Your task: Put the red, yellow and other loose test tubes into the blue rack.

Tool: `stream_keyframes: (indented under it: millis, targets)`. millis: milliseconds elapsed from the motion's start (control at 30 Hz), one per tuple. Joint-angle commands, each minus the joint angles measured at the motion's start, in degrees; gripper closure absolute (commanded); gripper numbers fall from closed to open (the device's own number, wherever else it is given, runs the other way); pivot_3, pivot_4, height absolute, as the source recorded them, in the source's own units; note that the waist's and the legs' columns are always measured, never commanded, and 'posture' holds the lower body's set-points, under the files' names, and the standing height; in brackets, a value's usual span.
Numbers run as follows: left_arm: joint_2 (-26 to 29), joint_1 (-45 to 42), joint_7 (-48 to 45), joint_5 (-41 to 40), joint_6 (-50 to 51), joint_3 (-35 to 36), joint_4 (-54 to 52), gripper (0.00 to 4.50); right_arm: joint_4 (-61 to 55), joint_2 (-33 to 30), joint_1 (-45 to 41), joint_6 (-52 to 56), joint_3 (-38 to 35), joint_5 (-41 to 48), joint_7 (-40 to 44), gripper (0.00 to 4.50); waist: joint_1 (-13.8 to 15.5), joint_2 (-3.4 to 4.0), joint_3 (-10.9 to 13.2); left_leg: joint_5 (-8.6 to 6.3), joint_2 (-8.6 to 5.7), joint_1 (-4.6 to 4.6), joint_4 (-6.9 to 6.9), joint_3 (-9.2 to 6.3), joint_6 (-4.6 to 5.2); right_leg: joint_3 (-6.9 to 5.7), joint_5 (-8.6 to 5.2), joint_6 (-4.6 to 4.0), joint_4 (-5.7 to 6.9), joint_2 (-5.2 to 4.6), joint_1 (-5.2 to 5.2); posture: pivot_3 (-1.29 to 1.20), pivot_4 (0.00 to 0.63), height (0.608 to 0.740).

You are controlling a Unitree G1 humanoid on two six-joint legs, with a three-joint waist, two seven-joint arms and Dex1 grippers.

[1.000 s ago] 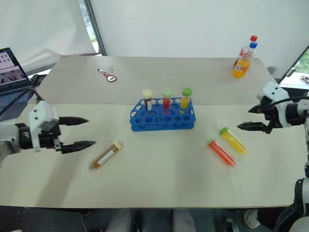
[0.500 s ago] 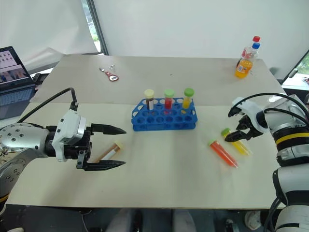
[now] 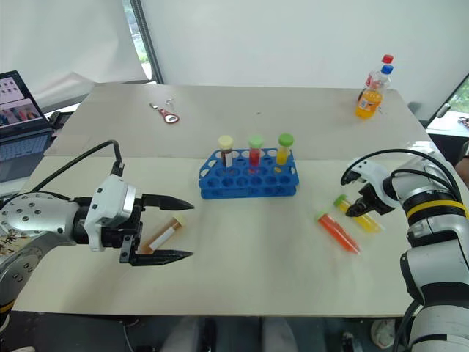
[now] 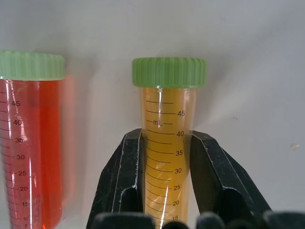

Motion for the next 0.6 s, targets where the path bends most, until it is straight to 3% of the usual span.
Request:
stream_keyframes:
  millis: [33,167,267,367,500,600]
  targets:
    - [1.0,0.4,-0.6,1.0,-1.8,1.8,1.2,0.0,-6.9,-3.8,0.3,-0.9,-5.4,3.5,1.4,3.55,0.0,0.01,0.0,0.0,0.0,0.0,0.0,0.0,0.0,0.0,0.0,0.0,0.01,0.0,-0.01,0.0,0.15,0.733]
    - [-1.1,1.9,0.5,2.5,-6.1,4.6,4.7,0.0,-26.6,-6.6,7.7,0.5,-18.2,14.5,1.5,3.55,0.3,0.03,0.0,-0.01,0.03,-0.06,-0.04,-0.09,0.01,-0.06,0.0,0.0,-0.01,0.0,-0.04,0.0,0.15,0.733]
    - [-1.9,2.4,0.3,2.8,-7.9,5.3,6.2,0.0,-37.9,-3.8,13.0,2.9,-27.1,21.6,-2.9,3.55,0.2,0.02,0.0,-0.01,0.06,-0.05,-0.02,-0.14,0.01,-0.09,0.0,0.0,-0.03,0.01,0.0,0.0,0.15,0.733]
    - [-3.6,0.7,0.7,1.9,-8.5,4.6,7.7,0.0,-49.7,7.7,20.4,-0.7,-35.4,26.6,-15.5,3.55,0.1,-0.19,-0.1,-0.01,0.1,0.07,-0.02,-0.18,0.01,-0.11,0.0,0.0,0.01,0.04,0.13,0.0,0.15,0.733]
    - [-4.9,-1.5,1.2,-0.5,-6.3,4.4,8.6,0.0,-52.7,19.4,24.9,-9.5,-36.6,25.3,-29.3,3.55,0.2,-0.17,-0.1,0.01,0.06,0.12,0.02,-0.2,-0.03,-0.07,0.01,0.0,0.09,0.05,0.18,0.0,0.15,0.733]
    - [-4.5,-2.2,1.3,-1.8,-4.4,4.4,8.7,0.0,-50.7,24.9,25.2,-14.0,-35.9,24.6,-36.3,3.55,0.3,-0.12,0.0,0.03,-0.01,0.04,0.05,-0.2,-0.06,-0.07,0.02,0.03,0.1,-0.01,0.13,0.0,0.15,0.733]
